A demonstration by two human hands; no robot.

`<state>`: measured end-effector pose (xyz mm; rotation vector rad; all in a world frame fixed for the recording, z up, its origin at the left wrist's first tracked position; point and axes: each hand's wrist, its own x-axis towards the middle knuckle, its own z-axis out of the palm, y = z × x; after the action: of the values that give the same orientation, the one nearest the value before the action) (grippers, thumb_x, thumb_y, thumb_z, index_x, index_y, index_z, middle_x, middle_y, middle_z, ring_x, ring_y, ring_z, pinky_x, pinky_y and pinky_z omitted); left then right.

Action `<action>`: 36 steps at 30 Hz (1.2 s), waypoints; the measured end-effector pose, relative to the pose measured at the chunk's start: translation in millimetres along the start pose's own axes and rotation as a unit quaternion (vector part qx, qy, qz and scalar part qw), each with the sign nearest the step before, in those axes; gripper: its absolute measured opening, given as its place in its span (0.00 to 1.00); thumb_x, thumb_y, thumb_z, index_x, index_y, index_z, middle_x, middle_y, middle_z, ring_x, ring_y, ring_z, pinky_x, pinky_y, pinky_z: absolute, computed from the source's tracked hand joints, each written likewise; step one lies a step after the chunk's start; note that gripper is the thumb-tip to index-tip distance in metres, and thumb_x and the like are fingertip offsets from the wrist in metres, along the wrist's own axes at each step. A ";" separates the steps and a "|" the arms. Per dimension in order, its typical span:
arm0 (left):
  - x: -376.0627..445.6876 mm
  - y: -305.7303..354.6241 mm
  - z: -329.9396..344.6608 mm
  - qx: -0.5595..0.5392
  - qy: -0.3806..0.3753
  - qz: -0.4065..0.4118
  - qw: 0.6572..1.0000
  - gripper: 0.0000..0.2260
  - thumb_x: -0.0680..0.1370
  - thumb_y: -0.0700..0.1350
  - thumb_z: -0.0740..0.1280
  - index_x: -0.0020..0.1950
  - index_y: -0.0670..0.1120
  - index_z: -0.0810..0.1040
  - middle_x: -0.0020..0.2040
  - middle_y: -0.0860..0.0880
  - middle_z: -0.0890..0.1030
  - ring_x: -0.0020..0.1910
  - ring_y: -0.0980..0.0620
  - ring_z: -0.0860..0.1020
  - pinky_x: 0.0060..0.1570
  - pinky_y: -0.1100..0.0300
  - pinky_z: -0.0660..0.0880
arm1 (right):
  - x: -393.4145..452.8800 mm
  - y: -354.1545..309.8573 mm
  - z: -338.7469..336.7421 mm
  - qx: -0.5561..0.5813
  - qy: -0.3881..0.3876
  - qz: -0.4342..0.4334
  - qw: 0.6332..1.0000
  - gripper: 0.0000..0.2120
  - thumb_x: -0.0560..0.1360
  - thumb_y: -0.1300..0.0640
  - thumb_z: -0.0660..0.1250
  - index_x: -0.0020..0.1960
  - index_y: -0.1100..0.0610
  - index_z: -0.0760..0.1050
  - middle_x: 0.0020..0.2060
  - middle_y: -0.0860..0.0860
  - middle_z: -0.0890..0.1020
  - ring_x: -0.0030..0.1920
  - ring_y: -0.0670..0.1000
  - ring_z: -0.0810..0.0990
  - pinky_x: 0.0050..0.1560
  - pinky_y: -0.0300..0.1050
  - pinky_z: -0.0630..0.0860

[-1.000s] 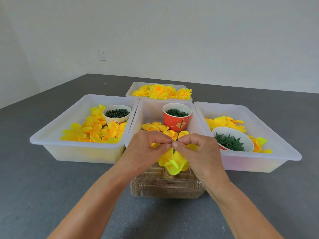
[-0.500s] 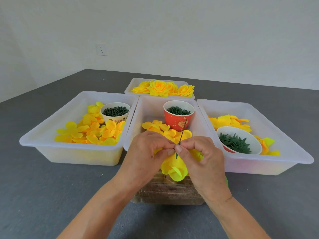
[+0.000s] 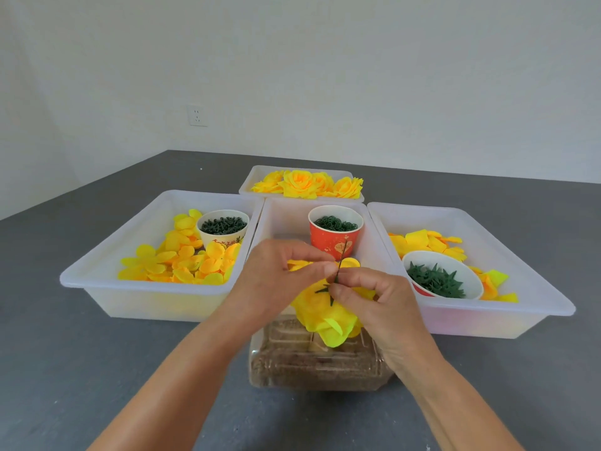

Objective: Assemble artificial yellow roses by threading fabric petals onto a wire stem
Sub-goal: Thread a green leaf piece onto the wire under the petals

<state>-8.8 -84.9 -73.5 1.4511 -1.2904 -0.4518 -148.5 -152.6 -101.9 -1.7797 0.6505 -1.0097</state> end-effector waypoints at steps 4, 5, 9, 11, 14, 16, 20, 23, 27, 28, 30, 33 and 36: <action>9.4 9.6 9.1 0.019 -0.011 -0.029 0.999 0.03 0.69 0.40 0.75 0.40 0.47 0.84 0.41 0.48 0.84 0.46 0.49 0.81 0.53 0.46 0.76 | 3.5 -0.5 -3.4 0.038 -0.024 0.037 0.998 0.13 0.69 0.65 0.72 0.35 0.47 0.84 0.35 0.49 0.85 0.38 0.46 0.81 0.47 0.51 0.78; 10.6 9.2 10.4 0.018 -0.013 -0.031 0.999 0.03 0.69 0.39 0.75 0.39 0.46 0.84 0.40 0.47 0.84 0.44 0.48 0.81 0.52 0.45 0.76 | 3.8 -0.4 -3.6 0.035 -0.027 0.036 0.998 0.13 0.69 0.65 0.72 0.35 0.48 0.84 0.34 0.49 0.85 0.38 0.47 0.81 0.47 0.52 0.77; 10.3 2.6 11.4 0.020 -0.020 -0.031 0.999 0.09 0.68 0.40 0.75 0.33 0.52 0.80 0.28 0.58 0.79 0.27 0.63 0.72 0.36 0.57 0.73 | 3.7 1.1 -4.5 0.021 -0.026 0.023 0.999 0.09 0.69 0.63 0.73 0.36 0.50 0.84 0.36 0.50 0.85 0.40 0.48 0.81 0.48 0.52 0.78; 9.4 0.5 11.6 0.024 -0.025 -0.027 0.999 0.09 0.68 0.40 0.76 0.33 0.52 0.80 0.26 0.60 0.77 0.26 0.65 0.72 0.35 0.62 0.70 | 4.6 2.5 -4.0 0.022 -0.024 0.024 0.999 0.06 0.68 0.62 0.74 0.37 0.51 0.84 0.36 0.50 0.85 0.40 0.48 0.81 0.48 0.53 0.78; 9.0 -0.7 12.0 0.025 -0.016 -0.018 0.999 0.09 0.67 0.40 0.76 0.33 0.53 0.80 0.29 0.61 0.79 0.31 0.65 0.75 0.37 0.65 0.73 | 5.3 3.7 -3.6 0.024 -0.017 0.029 0.999 0.04 0.67 0.60 0.75 0.36 0.52 0.83 0.36 0.48 0.84 0.40 0.46 0.80 0.48 0.51 0.78; 9.3 -0.5 12.2 0.050 -0.005 -0.008 0.999 0.10 0.67 0.41 0.77 0.32 0.53 0.79 0.29 0.62 0.79 0.31 0.66 0.75 0.36 0.69 0.72 | 5.5 3.4 -3.4 0.032 -0.019 0.040 0.998 0.03 0.66 0.59 0.75 0.36 0.51 0.84 0.37 0.47 0.85 0.41 0.45 0.81 0.50 0.51 0.78; 11.6 2.5 12.1 0.079 -0.006 -0.008 0.997 0.10 0.66 0.42 0.77 0.31 0.52 0.78 0.30 0.59 0.77 0.28 0.66 0.73 0.32 0.72 0.68 | 7.3 2.1 -2.7 0.033 -0.005 0.061 0.998 0.04 0.61 0.54 0.77 0.35 0.48 0.84 0.35 0.45 0.85 0.40 0.45 0.81 0.51 0.51 0.79; 14.0 4.9 11.1 0.093 -0.021 -0.012 0.995 0.09 0.67 0.42 0.77 0.31 0.50 0.78 0.31 0.57 0.78 0.28 0.64 0.72 0.33 0.69 0.68 | 5.8 3.7 -1.3 0.011 0.011 0.044 0.999 0.03 0.63 0.55 0.77 0.35 0.48 0.84 0.34 0.46 0.84 0.37 0.45 0.80 0.46 0.49 0.79; 14.5 7.0 11.9 0.087 -0.022 -0.021 0.996 0.08 0.67 0.42 0.76 0.32 0.48 0.78 0.35 0.54 0.79 0.35 0.60 0.75 0.39 0.61 0.72 | 1.9 6.5 2.8 0.007 0.027 0.004 1.000 0.05 0.66 0.56 0.76 0.33 0.48 0.83 0.30 0.45 0.83 0.33 0.42 0.78 0.38 0.42 0.74; 14.9 7.3 12.4 0.085 -0.022 -0.023 0.996 0.08 0.67 0.42 0.76 0.32 0.48 0.78 0.35 0.53 0.80 0.37 0.58 0.76 0.41 0.59 0.73 | 2.1 8.0 3.7 0.008 0.033 -0.005 0.999 0.06 0.66 0.57 0.76 0.33 0.49 0.82 0.30 0.45 0.83 0.33 0.42 0.78 0.38 0.42 0.74; 15.9 7.6 13.2 0.087 -0.026 -0.022 0.996 0.09 0.67 0.41 0.76 0.31 0.48 0.78 0.37 0.52 0.80 0.40 0.55 0.77 0.43 0.57 0.74 | 1.5 12.2 5.0 -0.003 0.052 -0.026 0.998 0.06 0.66 0.58 0.76 0.32 0.52 0.82 0.32 0.46 0.83 0.38 0.48 0.80 0.43 0.46 0.75; 16.9 7.3 13.3 0.095 -0.034 -0.015 0.995 0.10 0.67 0.40 0.76 0.31 0.48 0.77 0.38 0.53 0.80 0.42 0.55 0.78 0.45 0.58 0.74 | -1.0 19.5 8.1 -0.044 0.082 -0.055 0.994 0.06 0.66 0.61 0.76 0.32 0.56 0.80 0.37 0.50 0.82 0.47 0.53 0.79 0.51 0.45 0.73; 17.8 5.2 14.2 0.111 -0.025 -0.006 0.993 0.11 0.67 0.41 0.76 0.30 0.50 0.76 0.36 0.55 0.79 0.42 0.57 0.78 0.44 0.64 0.73 | -1.6 23.3 10.8 -0.062 0.108 -0.067 0.990 0.05 0.66 0.62 0.76 0.34 0.58 0.80 0.42 0.50 0.79 0.47 0.45 0.78 0.50 0.32 0.70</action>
<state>-16.8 -105.9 -67.4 1.6417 -1.4070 -0.3623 -139.9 -155.7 -126.0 -1.8564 0.7485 -1.2908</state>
